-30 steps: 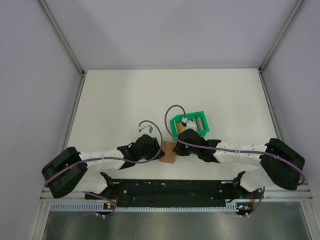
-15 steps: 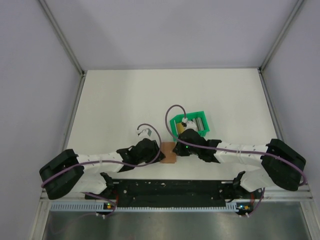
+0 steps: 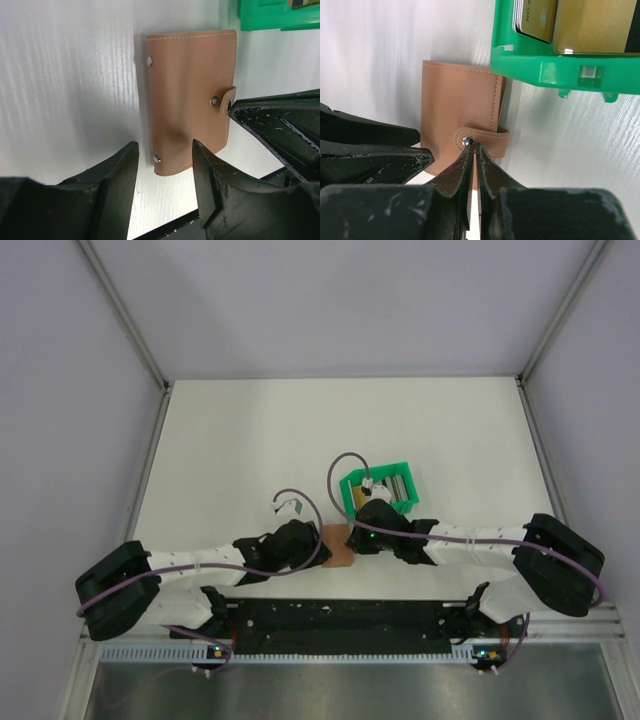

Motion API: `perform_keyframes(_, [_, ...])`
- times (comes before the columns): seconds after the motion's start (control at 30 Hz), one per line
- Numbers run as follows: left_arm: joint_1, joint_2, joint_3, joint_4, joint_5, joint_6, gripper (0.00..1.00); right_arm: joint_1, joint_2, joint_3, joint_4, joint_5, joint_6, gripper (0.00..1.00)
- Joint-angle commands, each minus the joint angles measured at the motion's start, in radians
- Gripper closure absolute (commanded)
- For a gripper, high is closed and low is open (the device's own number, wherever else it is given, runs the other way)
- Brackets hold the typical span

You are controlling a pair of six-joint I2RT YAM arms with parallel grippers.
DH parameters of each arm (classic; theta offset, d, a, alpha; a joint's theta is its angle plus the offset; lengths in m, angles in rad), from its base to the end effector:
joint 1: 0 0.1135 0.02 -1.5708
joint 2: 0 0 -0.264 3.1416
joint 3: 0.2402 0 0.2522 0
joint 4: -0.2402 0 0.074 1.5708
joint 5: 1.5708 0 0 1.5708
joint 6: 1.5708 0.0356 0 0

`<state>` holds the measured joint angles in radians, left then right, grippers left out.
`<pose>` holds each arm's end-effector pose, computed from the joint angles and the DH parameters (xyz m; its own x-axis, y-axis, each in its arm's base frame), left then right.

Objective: Put the credit cards into the card holder
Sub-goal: Close the card holder at the center of the board.

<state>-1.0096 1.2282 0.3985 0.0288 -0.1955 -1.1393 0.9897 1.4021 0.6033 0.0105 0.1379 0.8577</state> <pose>0.1212 -0.1798 0.1437 -0.8488 -0.3240 -0.4178 -0.0298 0.8184 -0.5739 0.1504 0.2201 0.1626 -0.8406 0.0848 -0.5350 -0.2124 0.8570 0.4695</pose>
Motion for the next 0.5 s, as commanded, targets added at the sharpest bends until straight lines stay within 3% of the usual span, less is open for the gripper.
perform_keyframes(0.0, [-0.003,0.007,0.006,-0.231,-0.068,0.071,0.46,-0.006,-0.002,0.035,0.02,0.019,-0.016,0.94])
perform_keyframes(0.47, [0.019,0.062,0.053,-0.104,-0.055,0.173,0.43,-0.006,0.023,0.047,0.023,0.02,-0.016,0.94])
